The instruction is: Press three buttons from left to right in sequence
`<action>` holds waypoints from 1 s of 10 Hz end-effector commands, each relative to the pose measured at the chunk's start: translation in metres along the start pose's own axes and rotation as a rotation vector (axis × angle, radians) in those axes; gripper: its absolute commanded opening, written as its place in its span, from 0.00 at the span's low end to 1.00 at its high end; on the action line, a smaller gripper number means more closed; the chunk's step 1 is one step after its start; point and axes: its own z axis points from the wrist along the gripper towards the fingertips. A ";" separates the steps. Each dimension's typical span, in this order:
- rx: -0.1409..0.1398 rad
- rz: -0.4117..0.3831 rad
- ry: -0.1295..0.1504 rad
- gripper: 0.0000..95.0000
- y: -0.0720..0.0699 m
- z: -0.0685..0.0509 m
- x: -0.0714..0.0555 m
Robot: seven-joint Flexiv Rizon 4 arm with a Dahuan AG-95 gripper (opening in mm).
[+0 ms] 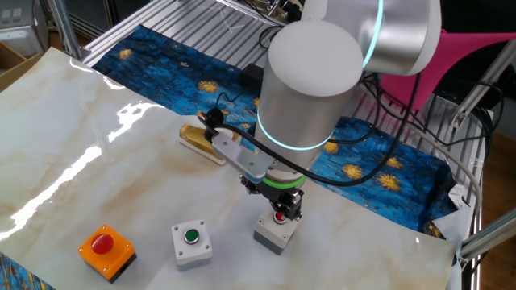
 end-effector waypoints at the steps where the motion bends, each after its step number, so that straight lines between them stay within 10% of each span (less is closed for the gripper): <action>1: -0.001 -0.004 -0.008 0.80 0.000 0.001 0.001; 10: 0.053 -0.045 -0.019 0.80 -0.002 -0.001 0.000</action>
